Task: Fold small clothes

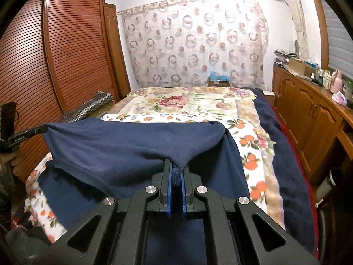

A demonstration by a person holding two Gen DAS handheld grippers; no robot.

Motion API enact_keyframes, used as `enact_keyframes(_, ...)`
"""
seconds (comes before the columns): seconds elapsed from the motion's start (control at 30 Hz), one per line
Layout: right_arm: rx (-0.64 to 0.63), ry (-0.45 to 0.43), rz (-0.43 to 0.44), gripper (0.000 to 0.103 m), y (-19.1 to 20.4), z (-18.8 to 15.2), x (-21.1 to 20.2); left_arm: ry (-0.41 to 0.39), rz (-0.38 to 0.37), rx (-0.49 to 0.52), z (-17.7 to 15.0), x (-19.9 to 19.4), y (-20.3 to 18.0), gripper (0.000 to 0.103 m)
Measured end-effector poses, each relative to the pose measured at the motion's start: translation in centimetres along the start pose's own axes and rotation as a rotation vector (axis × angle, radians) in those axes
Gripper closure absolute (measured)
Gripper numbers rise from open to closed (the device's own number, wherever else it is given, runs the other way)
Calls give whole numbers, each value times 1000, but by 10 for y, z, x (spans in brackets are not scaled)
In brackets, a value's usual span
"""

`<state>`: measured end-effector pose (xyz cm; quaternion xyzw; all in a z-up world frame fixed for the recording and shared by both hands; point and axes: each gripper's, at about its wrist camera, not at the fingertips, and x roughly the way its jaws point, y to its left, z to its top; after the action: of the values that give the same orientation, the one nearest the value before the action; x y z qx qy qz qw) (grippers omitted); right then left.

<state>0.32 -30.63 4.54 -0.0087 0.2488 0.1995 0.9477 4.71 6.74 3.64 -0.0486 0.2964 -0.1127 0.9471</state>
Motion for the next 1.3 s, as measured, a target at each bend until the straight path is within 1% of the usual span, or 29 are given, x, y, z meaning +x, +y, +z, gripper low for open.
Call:
enact_keyframes(0.13,-18,6,4,97,6,-10,-27,5,-13,-1,-13,-17,-3,98)
enact_keyframes(0.27,-37,33,-3,97,11,-22,-44,57,6,17,-34,-19,-8,98)
enact_keyframes(0.33,-40,72,-15,97,11,-31,-41,97,22,23,-47,-11,-7,98)
enact_keyframes(0.43,-33,140,-25,97,8,-46,-25,151,53,27,-64,1,-8,97)
enact_keyframes(0.5,-27,181,-41,96,6,-53,-14,186,60,24,-74,7,-8,96)
enact_keyframes(0.53,-30,193,-48,91,7,-54,-10,196,61,24,-77,8,-7,96)
enact_keyframes(0.57,-35,197,-61,88,8,-54,-9,203,65,22,-78,9,-7,94)
enact_keyframes(0.6,-42,196,-73,84,8,-53,-9,206,74,19,-79,10,-6,88)
enact_keyframes(0.63,-45,192,-82,82,8,-51,-10,204,78,18,-80,8,-5,80)
enact_keyframes(0.67,-47,185,-89,79,9,-48,-12,195,85,14,-79,6,-4,75)
enact_keyframes(0.7,-50,177,-99,70,9,-45,-14,190,88,11,-79,5,-3,69)
enact_keyframes(0.73,-55,169,-109,62,14,-43,-14,187,93,6,-79,4,-1,66)
enact_keyframes(0.8,-56,150,-110,58,17,-40,-19,183,95,-2,-78,2,2,52)
enact_keyframes(0.83,-58,146,-107,55,20,-39,-22,183,95,-3,-78,2,2,42)
enact_keyframes(0.87,-63,142,-109,54,22,-43,-18,181,97,-4,-78,2,3,36)
enact_keyframes(0.9,-68,138,-109,52,24,-44,-19,180,99,-6,-78,2,4,26)
enact_keyframes(0.93,-70,136,-105,51,26,-44,-19,178,98,-9,-78,2,5,24)
enact_keyframes(1.07,-78,139,-72,50,34,-47,-4,182,112,-11,-80,4,5,24)
enact_keyframes(1.3,-99,173,-18,50,52,-52,41,197,123,-23,-84,7,9,24)
